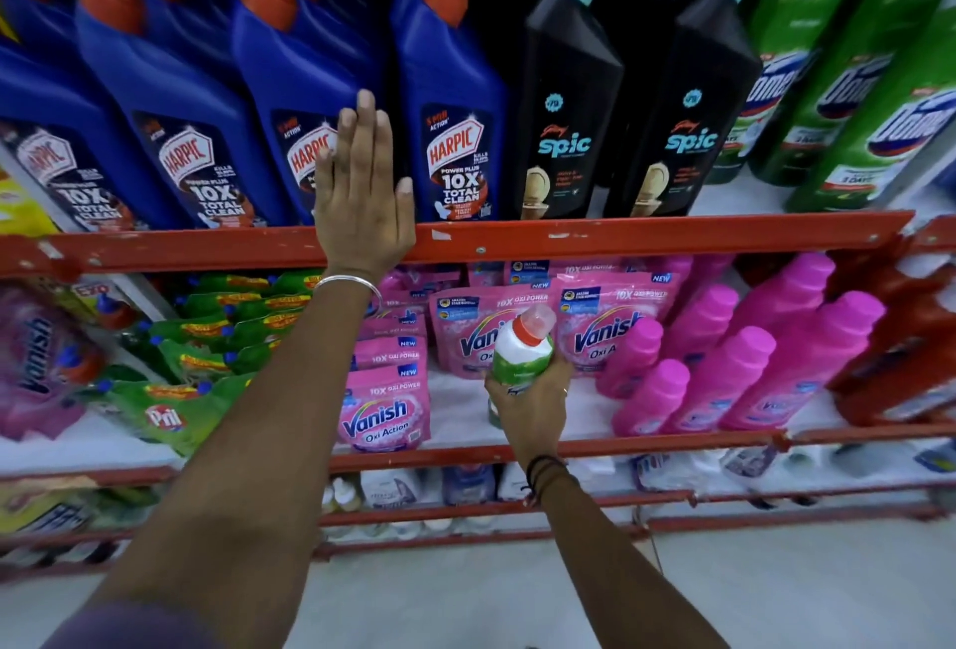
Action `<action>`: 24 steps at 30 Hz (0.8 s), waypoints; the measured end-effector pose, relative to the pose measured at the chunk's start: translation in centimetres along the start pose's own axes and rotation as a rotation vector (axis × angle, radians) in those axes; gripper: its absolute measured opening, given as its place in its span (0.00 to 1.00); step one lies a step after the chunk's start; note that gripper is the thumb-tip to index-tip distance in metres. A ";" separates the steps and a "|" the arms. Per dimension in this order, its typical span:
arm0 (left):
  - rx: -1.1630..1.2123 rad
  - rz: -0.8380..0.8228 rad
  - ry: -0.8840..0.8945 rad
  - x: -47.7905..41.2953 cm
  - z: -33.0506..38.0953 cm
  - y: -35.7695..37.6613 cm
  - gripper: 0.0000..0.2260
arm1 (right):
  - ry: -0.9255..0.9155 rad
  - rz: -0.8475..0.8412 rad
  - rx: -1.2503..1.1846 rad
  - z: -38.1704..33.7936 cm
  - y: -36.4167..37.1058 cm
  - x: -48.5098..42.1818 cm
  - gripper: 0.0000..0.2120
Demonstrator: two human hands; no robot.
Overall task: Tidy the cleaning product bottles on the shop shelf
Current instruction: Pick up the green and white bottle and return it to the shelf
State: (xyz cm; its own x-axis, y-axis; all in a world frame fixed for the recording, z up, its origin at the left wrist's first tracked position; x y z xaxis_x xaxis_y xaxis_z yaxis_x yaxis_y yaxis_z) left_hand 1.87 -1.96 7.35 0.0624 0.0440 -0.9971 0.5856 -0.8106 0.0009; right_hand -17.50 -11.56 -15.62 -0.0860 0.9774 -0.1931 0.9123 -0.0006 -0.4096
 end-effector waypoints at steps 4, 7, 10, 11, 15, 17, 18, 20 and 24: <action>-0.008 -0.006 0.004 0.0 -0.1 0.0 0.24 | -0.044 0.024 0.015 -0.8 -0.5 -0.2 0.35; -0.013 -0.012 0.008 0.0 -0.1 0.0 0.25 | -0.071 0.049 -0.014 -2.1 -2.3 -0.6 0.33; -0.009 -0.021 0.007 0.0 0.0 0.0 0.25 | -0.121 0.084 -0.064 -4.3 -5.4 -1.8 0.34; 0.000 -0.021 0.003 0.0 0.0 -0.1 0.25 | -0.146 0.110 -0.077 -5.3 -7.0 -2.3 0.34; 0.024 -0.012 0.023 0.1 0.1 -0.4 0.27 | -0.254 0.223 -0.153 -10.0 -13.4 -4.8 0.34; 0.034 -0.003 0.035 0.1 0.3 -0.5 0.27 | -0.321 0.312 -0.204 -12.7 -16.7 -6.4 0.34; 0.035 -0.003 0.034 0.1 0.3 -0.4 0.27 | -0.357 0.365 -0.223 -13.9 -18.2 -7.3 0.34; 0.041 -0.001 0.026 0.2 0.2 -0.4 0.27 | -0.430 0.474 -0.233 -16.3 -21.1 -9.1 0.34; 0.046 0.006 0.013 0.0 0.2 -0.5 0.28 | -0.484 0.595 -0.231 -20.0 -25.1 -13.5 0.35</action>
State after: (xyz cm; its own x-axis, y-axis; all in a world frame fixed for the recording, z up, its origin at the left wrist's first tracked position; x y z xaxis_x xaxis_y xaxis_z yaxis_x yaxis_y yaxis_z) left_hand 1.41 -1.72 7.37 0.0761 0.0466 -0.9960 0.5478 -0.8366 0.0027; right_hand -31.27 -20.51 15.12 0.3247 0.6265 -0.7085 0.9152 -0.3972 0.0682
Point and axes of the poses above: each hand's wrist, its own x-axis away from the middle knuckle, its own y-axis out of the palm, z = x × y, the point moved 7 cm from there along -x, towards the middle knuckle, and after that the axes turned 15 degrees about z, right-handed, at the moved point
